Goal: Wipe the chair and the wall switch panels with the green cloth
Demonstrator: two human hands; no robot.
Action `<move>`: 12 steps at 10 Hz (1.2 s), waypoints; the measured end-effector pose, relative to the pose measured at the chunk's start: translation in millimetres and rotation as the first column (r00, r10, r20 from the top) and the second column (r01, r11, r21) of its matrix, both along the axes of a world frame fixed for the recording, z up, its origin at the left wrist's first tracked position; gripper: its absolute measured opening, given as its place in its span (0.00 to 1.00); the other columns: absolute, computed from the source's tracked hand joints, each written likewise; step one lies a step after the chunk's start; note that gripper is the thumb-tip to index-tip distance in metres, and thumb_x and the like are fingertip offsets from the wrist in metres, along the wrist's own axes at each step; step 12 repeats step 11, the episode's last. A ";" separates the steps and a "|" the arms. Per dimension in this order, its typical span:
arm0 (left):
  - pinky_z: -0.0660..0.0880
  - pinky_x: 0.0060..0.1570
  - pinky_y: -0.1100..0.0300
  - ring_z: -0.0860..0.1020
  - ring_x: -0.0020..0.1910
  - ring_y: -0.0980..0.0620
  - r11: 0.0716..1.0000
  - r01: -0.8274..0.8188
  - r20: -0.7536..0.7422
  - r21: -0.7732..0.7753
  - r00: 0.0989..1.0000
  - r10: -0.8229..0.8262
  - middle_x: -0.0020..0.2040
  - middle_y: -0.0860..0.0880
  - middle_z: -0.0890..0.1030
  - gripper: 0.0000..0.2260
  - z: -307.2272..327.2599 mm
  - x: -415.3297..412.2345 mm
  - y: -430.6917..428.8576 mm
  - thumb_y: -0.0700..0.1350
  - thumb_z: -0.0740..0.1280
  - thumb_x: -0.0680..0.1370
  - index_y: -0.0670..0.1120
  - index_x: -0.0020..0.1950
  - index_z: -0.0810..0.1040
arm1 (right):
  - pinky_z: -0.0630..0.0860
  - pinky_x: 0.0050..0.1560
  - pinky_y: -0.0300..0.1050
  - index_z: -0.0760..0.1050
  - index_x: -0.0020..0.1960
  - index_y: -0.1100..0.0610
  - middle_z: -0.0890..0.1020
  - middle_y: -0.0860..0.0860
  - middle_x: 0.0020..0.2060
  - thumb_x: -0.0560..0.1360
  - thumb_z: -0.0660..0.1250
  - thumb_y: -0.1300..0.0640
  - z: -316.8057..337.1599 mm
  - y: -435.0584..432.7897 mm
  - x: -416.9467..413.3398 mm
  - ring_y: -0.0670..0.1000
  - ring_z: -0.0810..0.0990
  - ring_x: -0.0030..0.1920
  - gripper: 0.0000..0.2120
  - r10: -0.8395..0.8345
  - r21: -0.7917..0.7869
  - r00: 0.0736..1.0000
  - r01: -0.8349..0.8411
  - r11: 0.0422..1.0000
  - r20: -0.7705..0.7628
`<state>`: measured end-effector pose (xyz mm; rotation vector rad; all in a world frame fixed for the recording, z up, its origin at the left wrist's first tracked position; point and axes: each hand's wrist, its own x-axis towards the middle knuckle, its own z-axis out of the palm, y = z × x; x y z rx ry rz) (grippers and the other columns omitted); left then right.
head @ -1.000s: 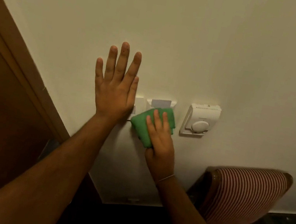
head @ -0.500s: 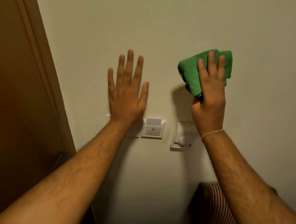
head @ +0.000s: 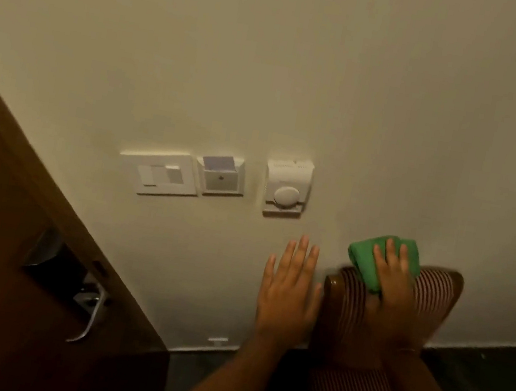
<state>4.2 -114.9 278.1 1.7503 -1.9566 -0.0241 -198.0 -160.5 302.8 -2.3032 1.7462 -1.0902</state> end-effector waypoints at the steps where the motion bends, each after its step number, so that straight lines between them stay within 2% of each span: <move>1: 0.43 0.87 0.47 0.56 0.90 0.44 0.995 -0.010 0.009 0.096 1.000 0.010 0.90 0.49 0.55 0.30 -61.4 -16.7 15.3 0.56 0.55 0.88 0.50 0.90 0.61 | 0.51 0.87 0.57 0.73 0.74 0.69 0.72 0.68 0.75 0.78 0.63 0.58 -68.7 24.0 -26.6 0.73 0.68 0.77 0.26 -0.027 0.093 1.000 0.029 0.995 -0.014; 2: 0.42 0.88 0.45 0.48 0.91 0.47 0.969 -0.014 -0.003 0.247 1.000 0.015 0.91 0.51 0.49 0.31 -123.6 -31.9 32.6 0.58 0.52 0.88 0.51 0.91 0.54 | 0.57 0.84 0.67 0.69 0.78 0.65 0.66 0.63 0.80 0.73 0.71 0.75 -146.5 51.0 -57.7 0.68 0.59 0.82 0.34 -0.085 0.302 0.996 0.078 0.950 0.011; 3: 0.39 0.88 0.48 0.47 0.91 0.48 0.938 -0.031 0.068 0.344 0.998 0.008 0.91 0.50 0.50 0.33 -181.4 -43.0 48.3 0.59 0.49 0.87 0.49 0.92 0.53 | 0.53 0.86 0.66 0.62 0.83 0.58 0.55 0.52 0.84 0.78 0.64 0.73 -219.5 71.4 -81.5 0.57 0.47 0.85 0.35 -0.079 0.522 0.996 0.095 0.847 -0.052; 4: 0.39 0.88 0.48 0.45 0.91 0.48 0.902 -0.028 0.096 0.432 0.995 -0.015 0.92 0.50 0.48 0.34 -234.1 -51.6 60.7 0.61 0.46 0.87 0.49 0.92 0.51 | 0.48 0.87 0.62 0.55 0.85 0.53 0.46 0.45 0.83 0.83 0.61 0.65 -287.0 83.6 -95.9 0.51 0.41 0.85 0.33 -0.031 0.668 0.993 0.099 0.737 -0.112; 5: 0.41 0.90 0.46 0.42 0.91 0.49 0.853 -0.014 0.107 0.522 0.993 -0.049 0.92 0.50 0.46 0.34 -273.9 -60.6 69.1 0.62 0.44 0.87 0.49 0.92 0.47 | 0.46 0.88 0.60 0.48 0.86 0.52 0.44 0.49 0.86 0.86 0.59 0.52 -339.5 84.6 -99.2 0.55 0.42 0.87 0.33 0.059 0.781 0.981 0.109 0.615 -0.184; 6: 0.46 0.90 0.44 0.50 0.91 0.47 0.846 0.020 0.098 0.532 0.991 -0.086 0.92 0.49 0.52 0.33 -311.9 -70.6 65.0 0.60 0.51 0.88 0.48 0.92 0.53 | 0.45 0.88 0.61 0.46 0.87 0.53 0.44 0.51 0.87 0.87 0.58 0.47 -386.8 79.6 -98.7 0.56 0.42 0.87 0.34 0.098 0.807 0.971 0.122 0.578 -0.217; 7: 0.40 0.88 0.47 0.51 0.92 0.47 0.832 0.049 0.124 0.553 0.982 -0.140 0.92 0.48 0.53 0.33 -341.9 -77.7 50.4 0.58 0.56 0.90 0.47 0.92 0.53 | 0.43 0.87 0.63 0.48 0.87 0.53 0.47 0.52 0.87 0.86 0.60 0.51 -420.1 68.8 -99.3 0.57 0.42 0.87 0.34 0.082 0.823 0.976 0.124 0.555 -0.203; 8: 0.33 0.87 0.50 0.46 0.92 0.48 0.804 0.056 0.162 0.592 0.969 -0.187 0.93 0.48 0.48 0.33 -368.9 -78.7 40.3 0.59 0.54 0.91 0.48 0.93 0.49 | 0.47 0.87 0.63 0.49 0.87 0.54 0.48 0.52 0.87 0.84 0.61 0.61 -450.1 57.4 -102.3 0.58 0.42 0.87 0.35 0.037 0.844 0.987 0.115 0.524 -0.157; 9: 0.25 0.84 0.53 0.41 0.92 0.49 0.772 0.049 0.183 0.634 0.960 -0.212 0.93 0.49 0.43 0.33 -382.0 -78.1 43.1 0.61 0.50 0.91 0.50 0.93 0.45 | 0.47 0.87 0.61 0.45 0.87 0.54 0.44 0.52 0.87 0.84 0.61 0.65 -470.8 58.1 -103.7 0.58 0.40 0.87 0.38 0.065 0.873 0.984 0.115 0.475 -0.165; 10: 0.21 0.81 0.54 0.38 0.91 0.49 0.752 0.041 0.217 0.657 0.946 -0.241 0.92 0.49 0.40 0.33 -389.8 -73.1 47.4 0.61 0.46 0.91 0.50 0.93 0.42 | 0.45 0.87 0.61 0.42 0.87 0.54 0.42 0.51 0.87 0.84 0.61 0.64 -479.5 60.3 -102.4 0.58 0.39 0.87 0.39 0.074 0.884 0.984 0.113 0.454 -0.164; 11: 0.22 0.82 0.53 0.37 0.91 0.49 0.738 0.042 0.206 0.673 0.948 -0.242 0.92 0.50 0.39 0.34 -383.6 -67.2 56.5 0.63 0.41 0.89 0.50 0.93 0.41 | 0.42 0.87 0.61 0.39 0.87 0.54 0.39 0.51 0.86 0.84 0.63 0.56 -468.6 69.5 -100.4 0.57 0.37 0.87 0.41 0.110 0.874 0.971 0.139 0.465 -0.213; 12: 0.22 0.82 0.53 0.37 0.91 0.49 0.738 0.042 0.206 0.673 0.948 -0.242 0.92 0.50 0.39 0.34 -383.6 -67.2 56.5 0.63 0.41 0.89 0.50 0.93 0.41 | 0.42 0.87 0.61 0.39 0.87 0.54 0.39 0.51 0.86 0.84 0.63 0.56 -468.6 69.5 -100.4 0.57 0.37 0.87 0.41 0.110 0.874 0.971 0.139 0.465 -0.213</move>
